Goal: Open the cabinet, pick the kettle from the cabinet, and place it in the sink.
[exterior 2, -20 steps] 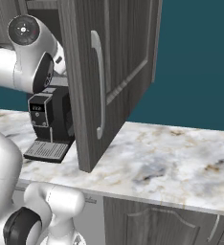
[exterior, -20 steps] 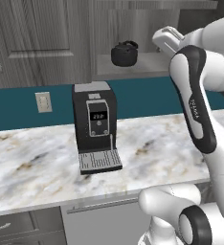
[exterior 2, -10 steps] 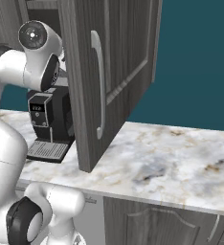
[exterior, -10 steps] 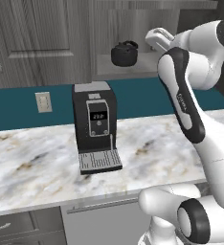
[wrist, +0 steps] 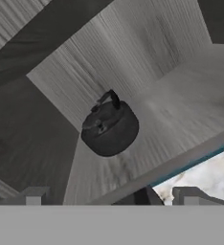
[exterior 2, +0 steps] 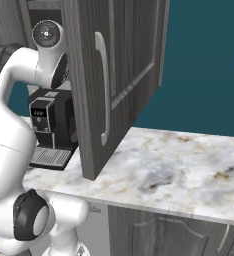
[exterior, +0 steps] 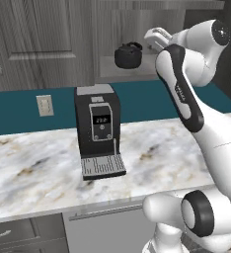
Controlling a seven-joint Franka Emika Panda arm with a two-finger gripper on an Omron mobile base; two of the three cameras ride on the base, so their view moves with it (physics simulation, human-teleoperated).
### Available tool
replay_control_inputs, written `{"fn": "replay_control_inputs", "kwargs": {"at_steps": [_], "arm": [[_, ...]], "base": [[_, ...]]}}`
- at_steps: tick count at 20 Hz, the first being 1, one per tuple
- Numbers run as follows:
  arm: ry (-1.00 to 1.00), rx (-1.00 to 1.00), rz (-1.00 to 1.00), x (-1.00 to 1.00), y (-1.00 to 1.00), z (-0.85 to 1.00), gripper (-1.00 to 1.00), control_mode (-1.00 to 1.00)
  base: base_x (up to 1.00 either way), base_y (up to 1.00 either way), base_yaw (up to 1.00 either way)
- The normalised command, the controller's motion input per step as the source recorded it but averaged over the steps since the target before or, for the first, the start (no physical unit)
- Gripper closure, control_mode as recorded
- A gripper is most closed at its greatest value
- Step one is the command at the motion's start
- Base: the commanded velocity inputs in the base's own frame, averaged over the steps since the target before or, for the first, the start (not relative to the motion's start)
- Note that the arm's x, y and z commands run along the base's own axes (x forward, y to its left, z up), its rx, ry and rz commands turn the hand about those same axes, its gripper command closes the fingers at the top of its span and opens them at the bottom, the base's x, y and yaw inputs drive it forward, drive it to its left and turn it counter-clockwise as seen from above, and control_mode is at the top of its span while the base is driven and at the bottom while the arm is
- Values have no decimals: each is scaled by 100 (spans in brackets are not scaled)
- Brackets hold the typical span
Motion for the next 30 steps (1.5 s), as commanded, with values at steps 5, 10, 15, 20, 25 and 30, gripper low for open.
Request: {"fn": "replay_control_inputs", "kwargs": {"at_steps": [5, 10, 15, 20, 25, 30], "arm": [[0, 0, 8, 24, 0, -3, -100, -100], [0, 0, 8, 22, 0, -4, -100, -100], [-1, 0, 4, 21, 0, -5, -100, -100], [0, 0, 0, 33, -1, -5, -100, -100], [0, -1, 0, 34, 1, -10, -100, -100], [0, -1, 0, 37, 4, -8, -100, -100]], "base": [[0, 0, 0], [0, 0, 0], [0, 0, 0], [0, 0, 0], [0, 0, 0], [0, 0, 0]]}}
